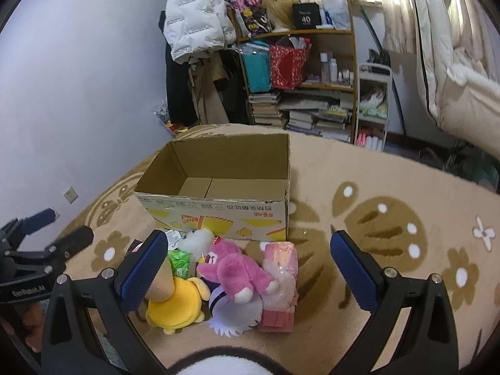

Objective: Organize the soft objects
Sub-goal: 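Grasp the pink plush bear with the right tool while the left tool grasps the pink-swirl cushion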

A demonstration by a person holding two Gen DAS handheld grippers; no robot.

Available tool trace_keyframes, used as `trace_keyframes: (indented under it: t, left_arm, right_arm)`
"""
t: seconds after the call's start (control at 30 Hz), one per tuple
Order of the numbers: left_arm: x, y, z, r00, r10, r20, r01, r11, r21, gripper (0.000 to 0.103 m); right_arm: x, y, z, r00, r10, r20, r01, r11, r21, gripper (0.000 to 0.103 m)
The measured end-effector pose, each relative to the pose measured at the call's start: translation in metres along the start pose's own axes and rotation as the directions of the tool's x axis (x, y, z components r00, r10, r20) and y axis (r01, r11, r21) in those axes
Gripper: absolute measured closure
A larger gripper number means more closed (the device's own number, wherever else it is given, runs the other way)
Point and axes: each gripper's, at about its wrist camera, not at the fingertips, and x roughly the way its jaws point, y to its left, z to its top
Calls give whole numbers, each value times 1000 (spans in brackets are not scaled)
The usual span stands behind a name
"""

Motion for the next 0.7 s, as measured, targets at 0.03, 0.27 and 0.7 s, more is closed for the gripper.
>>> trace_keyframes:
  t: [0.03, 0.27, 0.7]
  left_arm:
    - [2, 0, 1, 1000, -4, -14, 4, 1000, 1, 0]
    - [34, 2, 3, 980, -118, -159, 112, 992, -50, 0]
    - [91, -33, -6, 938, -124, -323, 126, 992, -12, 0]
  right_arm:
    - [3, -2, 1, 1000, 7, -15, -7, 1000, 22, 0]
    - [20, -19, 3, 994, 74, -85, -62, 990, 130, 0]
    - [80, -31, 5, 962, 180, -206, -139, 970, 197, 6]
